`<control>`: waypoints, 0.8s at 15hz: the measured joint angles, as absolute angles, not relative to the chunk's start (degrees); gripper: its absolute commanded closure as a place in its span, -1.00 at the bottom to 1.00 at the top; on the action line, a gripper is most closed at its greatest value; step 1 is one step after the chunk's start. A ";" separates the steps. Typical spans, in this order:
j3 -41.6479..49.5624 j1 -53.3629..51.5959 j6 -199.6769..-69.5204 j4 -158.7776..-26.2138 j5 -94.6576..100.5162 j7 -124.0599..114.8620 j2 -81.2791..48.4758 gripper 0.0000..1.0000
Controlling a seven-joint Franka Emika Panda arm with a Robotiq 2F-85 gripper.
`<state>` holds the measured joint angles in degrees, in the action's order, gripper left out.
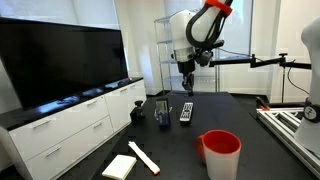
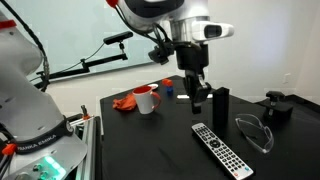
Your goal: Press a button on the grey remote control.
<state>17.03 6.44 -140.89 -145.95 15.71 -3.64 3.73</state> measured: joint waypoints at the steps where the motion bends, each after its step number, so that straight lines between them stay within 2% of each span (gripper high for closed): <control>1: 16.47 6.61 -138.63 -146.84 14.95 -1.34 6.96 1.00; 6: 14.03 6.77 -128.64 -148.58 12.62 6.04 18.67 1.00; 12: 11.52 6.75 -124.37 -148.60 12.54 7.40 22.46 1.00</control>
